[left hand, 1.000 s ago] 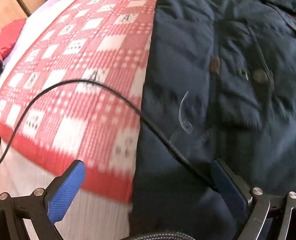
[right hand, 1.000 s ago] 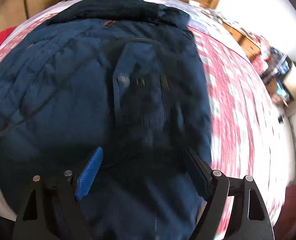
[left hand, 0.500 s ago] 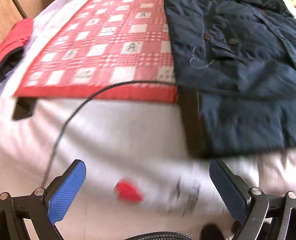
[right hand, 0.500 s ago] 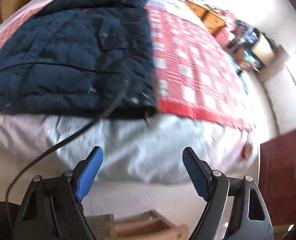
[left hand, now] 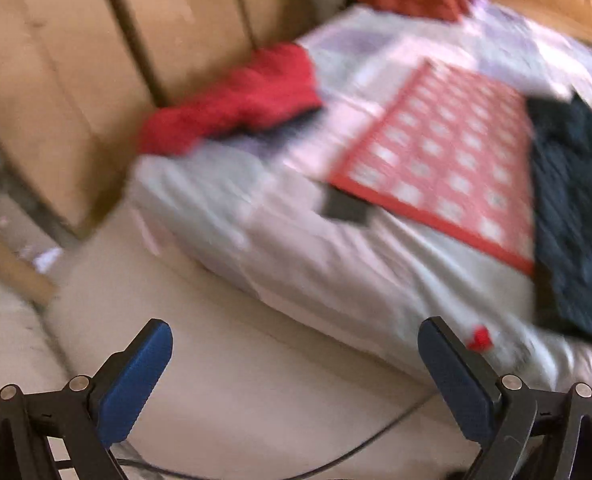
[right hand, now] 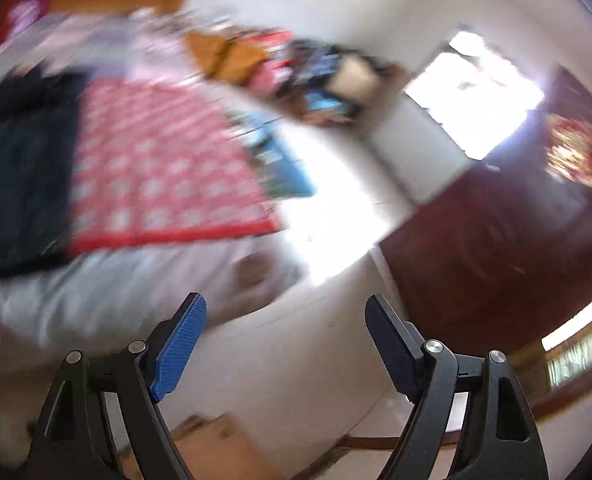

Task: Fold large clothes

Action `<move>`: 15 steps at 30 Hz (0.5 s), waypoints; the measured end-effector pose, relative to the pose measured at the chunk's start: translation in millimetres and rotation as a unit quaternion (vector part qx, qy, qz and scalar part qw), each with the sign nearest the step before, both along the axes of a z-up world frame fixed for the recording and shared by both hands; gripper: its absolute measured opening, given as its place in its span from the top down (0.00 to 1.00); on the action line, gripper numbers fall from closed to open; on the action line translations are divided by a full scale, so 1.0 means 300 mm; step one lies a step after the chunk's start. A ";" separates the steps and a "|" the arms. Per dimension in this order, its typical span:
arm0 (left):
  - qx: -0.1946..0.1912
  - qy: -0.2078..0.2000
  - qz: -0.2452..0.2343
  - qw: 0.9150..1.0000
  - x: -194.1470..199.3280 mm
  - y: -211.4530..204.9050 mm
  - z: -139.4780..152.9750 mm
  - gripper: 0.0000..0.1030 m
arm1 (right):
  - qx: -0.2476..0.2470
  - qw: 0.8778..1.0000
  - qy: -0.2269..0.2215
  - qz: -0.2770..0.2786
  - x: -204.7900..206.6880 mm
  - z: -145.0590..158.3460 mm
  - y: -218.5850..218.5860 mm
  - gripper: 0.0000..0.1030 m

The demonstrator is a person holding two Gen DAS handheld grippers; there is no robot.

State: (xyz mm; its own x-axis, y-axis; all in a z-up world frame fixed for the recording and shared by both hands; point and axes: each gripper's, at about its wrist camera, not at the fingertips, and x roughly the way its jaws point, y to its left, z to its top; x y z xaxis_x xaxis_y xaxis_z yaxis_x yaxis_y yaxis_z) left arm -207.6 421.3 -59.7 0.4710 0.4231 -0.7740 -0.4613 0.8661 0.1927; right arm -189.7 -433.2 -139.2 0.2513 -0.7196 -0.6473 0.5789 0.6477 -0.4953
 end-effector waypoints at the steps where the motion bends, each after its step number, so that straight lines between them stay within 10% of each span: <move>1: 0.009 -0.005 0.000 1.000 0.002 0.010 0.018 0.01 | -0.006 1.000 -0.014 -0.023 -0.018 0.048 -0.048 0.18; 7: 0.012 -0.016 -0.045 0.999 0.100 -0.068 -0.066 0.01 | -0.056 0.993 -0.086 -0.053 -0.024 0.206 -0.116 0.17; 15: -0.037 0.047 -0.195 0.979 0.345 -0.566 -0.550 0.01 | 0.066 0.995 -0.043 0.055 0.188 -0.136 0.134 0.17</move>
